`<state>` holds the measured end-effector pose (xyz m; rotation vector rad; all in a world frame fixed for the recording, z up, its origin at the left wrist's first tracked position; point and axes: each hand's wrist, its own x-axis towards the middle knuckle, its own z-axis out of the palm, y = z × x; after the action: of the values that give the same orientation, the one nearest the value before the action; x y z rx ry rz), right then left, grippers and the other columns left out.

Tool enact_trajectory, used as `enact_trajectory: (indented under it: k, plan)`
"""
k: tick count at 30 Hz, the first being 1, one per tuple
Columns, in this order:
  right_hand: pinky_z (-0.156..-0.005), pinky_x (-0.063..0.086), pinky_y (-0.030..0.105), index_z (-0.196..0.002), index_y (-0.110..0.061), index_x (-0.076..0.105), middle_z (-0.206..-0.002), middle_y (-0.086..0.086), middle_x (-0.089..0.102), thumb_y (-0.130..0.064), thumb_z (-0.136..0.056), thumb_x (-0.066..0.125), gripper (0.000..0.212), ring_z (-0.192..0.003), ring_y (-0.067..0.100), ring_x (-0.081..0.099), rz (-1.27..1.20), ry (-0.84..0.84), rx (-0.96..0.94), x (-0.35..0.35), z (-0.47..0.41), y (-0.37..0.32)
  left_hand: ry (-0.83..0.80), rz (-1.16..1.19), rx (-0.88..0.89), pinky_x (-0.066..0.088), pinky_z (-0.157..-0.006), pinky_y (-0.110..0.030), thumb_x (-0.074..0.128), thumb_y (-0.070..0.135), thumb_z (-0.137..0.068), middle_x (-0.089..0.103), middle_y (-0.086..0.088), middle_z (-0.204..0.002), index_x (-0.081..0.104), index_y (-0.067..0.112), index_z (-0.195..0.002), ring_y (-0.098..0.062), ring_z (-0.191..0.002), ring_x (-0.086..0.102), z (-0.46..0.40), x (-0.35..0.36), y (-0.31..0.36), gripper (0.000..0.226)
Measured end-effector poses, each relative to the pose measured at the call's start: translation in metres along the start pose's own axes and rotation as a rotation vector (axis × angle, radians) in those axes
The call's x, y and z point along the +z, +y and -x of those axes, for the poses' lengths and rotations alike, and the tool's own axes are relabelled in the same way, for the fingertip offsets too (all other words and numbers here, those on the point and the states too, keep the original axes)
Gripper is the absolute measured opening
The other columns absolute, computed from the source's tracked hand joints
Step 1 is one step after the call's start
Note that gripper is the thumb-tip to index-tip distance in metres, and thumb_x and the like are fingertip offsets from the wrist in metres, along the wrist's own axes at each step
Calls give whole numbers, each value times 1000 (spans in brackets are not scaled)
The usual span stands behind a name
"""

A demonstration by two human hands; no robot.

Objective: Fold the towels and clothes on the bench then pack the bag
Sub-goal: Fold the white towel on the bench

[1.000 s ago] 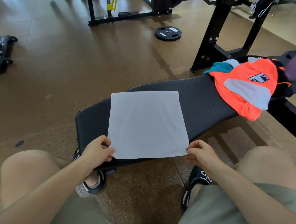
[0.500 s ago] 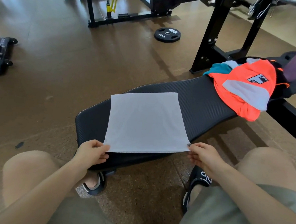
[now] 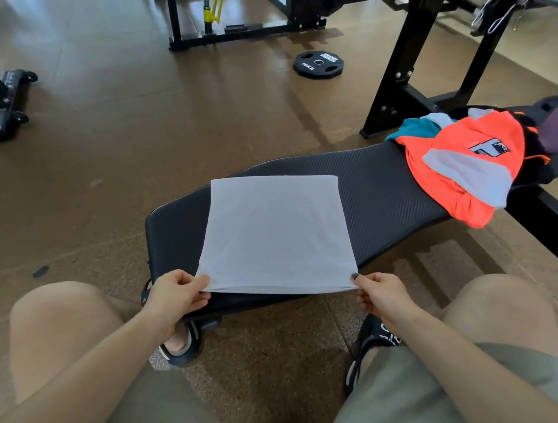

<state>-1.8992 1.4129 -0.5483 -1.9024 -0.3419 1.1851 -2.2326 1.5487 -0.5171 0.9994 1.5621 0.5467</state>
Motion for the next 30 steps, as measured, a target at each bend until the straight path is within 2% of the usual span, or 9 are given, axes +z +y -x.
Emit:
enact_trajectory:
  k: [5, 8, 12, 15, 19, 22, 24, 28, 30]
  plan:
    - [-66, 56, 35, -89, -9, 55, -77, 14, 65, -16, -93, 72, 19, -67, 23, 62, 56, 32, -52, 0, 0, 0, 3, 13, 39, 60, -74, -31, 69, 4, -93, 52, -14, -96, 47, 9, -91, -27, -92, 66, 2, -2, 1, 22]
    - [-66, 56, 35, -90, -10, 55, -77, 12, 65, -14, -95, 69, 16, -67, 23, 63, 84, -7, -110, -3, 7, -3, -5, -25, 75, 59, -73, -30, 65, 5, -96, 58, -17, -101, 49, 10, -96, -26, -96, 64, 2, -3, 5, 16]
    - [-62, 55, 34, -96, -9, 59, -86, 14, 64, -9, -99, 61, 4, -69, 25, 66, -69, -112, -150, -6, 21, -20, -39, -52, 114, 57, -79, -33, 62, 8, -99, 63, -14, -102, 61, 13, -98, -29, -99, 65, 5, -8, 21, 5]
    - [-65, 59, 32, -97, -6, 64, -84, 18, 64, -6, -99, 60, 5, -71, 24, 69, -207, -167, -203, -8, 33, -47, 25, -166, 304, 59, -83, -35, 63, 13, -98, 68, -4, -93, 70, 17, -94, -22, -90, 69, 13, -12, 50, 9]
    - [-76, 61, 32, -101, -2, 66, -87, 16, 70, 5, -91, 65, 12, -82, 24, 72, -325, -288, -306, -20, 50, -93, 114, -217, 549, 52, -69, -22, 70, 23, -93, 70, 5, -102, 76, 22, -88, -10, -81, 74, 31, -17, 104, 9]
    - [-84, 61, 36, -97, -4, 68, -88, 21, 70, 10, -77, 76, 25, -83, 25, 71, -94, -199, -482, -27, 56, -120, 102, -269, 717, 53, -86, -22, 78, 10, -81, 63, 7, -113, 76, 28, -86, -9, -93, 71, 39, -26, 132, 19]
    - [-80, 63, 36, -92, -3, 67, -84, 21, 71, 7, -83, 74, 15, -76, 24, 73, 41, -108, -606, -31, 59, -133, 72, -330, 764, 54, -88, -21, 78, -1, -77, 64, 5, -116, 73, 29, -88, -10, -92, 71, 40, -31, 142, 32]
    - [-66, 57, 24, -89, -7, 67, -70, 7, 71, -11, -93, 70, 7, -64, 15, 67, 265, -13, -809, -38, 65, -155, 156, -514, 818, 48, -79, -16, 71, 22, -90, 74, 10, -93, 74, 26, -87, -4, -84, 68, 41, -40, 155, 5]
    - [-62, 51, 23, -92, -7, 66, -70, 11, 67, -18, -96, 67, 12, -60, 13, 60, 314, 12, -846, -41, 69, -165, 169, -551, 864, 43, -72, -13, 66, 28, -94, 73, 9, -78, 71, 24, -80, -6, -77, 65, 42, -44, 158, 16]
